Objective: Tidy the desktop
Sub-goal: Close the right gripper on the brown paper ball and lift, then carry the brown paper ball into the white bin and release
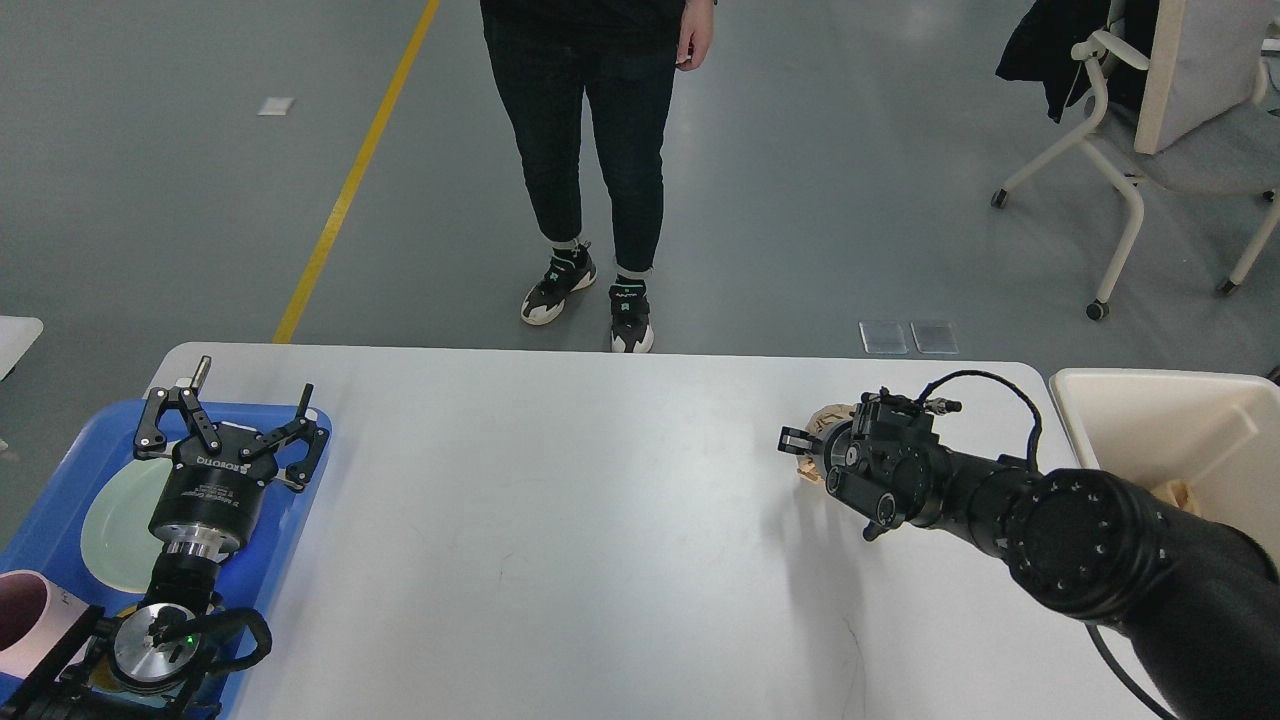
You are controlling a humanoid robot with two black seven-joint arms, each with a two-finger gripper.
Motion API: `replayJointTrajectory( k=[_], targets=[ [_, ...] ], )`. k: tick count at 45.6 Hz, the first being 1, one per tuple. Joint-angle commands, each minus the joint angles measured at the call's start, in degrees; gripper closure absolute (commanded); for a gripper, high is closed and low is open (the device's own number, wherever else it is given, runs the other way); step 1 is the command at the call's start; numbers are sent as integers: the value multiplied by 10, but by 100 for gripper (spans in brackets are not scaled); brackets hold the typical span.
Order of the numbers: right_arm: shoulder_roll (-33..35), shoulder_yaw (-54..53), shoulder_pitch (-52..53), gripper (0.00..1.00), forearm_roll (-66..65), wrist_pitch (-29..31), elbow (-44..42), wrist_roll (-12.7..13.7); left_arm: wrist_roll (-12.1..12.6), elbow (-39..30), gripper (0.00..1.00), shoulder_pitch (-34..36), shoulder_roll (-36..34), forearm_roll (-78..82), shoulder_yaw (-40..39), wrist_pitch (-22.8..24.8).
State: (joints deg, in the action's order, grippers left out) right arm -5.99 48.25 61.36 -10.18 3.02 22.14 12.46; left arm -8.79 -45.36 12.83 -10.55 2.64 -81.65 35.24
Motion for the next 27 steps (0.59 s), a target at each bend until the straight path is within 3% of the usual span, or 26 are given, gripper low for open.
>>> replayJointTrajectory(
  k=[1, 6, 12, 16, 27],
  targets=[
    [67, -3, 81, 100, 3, 15, 128, 1, 0, 0, 3, 0, 0, 0, 0, 0],
    [125, 8, 185, 100, 4, 47, 271, 11, 0, 0, 3, 0, 0, 0, 0, 0],
    [175, 74, 357, 100, 5, 133, 431, 18, 0, 0, 3, 0, 0, 0, 0, 1],
    [181, 119, 455, 100, 6, 152, 522, 17, 0, 0, 3, 0, 0, 0, 0, 0],
    [208, 208, 679, 100, 45, 253, 697, 13, 0, 0, 3, 0, 0, 0, 0, 0]
  ],
)
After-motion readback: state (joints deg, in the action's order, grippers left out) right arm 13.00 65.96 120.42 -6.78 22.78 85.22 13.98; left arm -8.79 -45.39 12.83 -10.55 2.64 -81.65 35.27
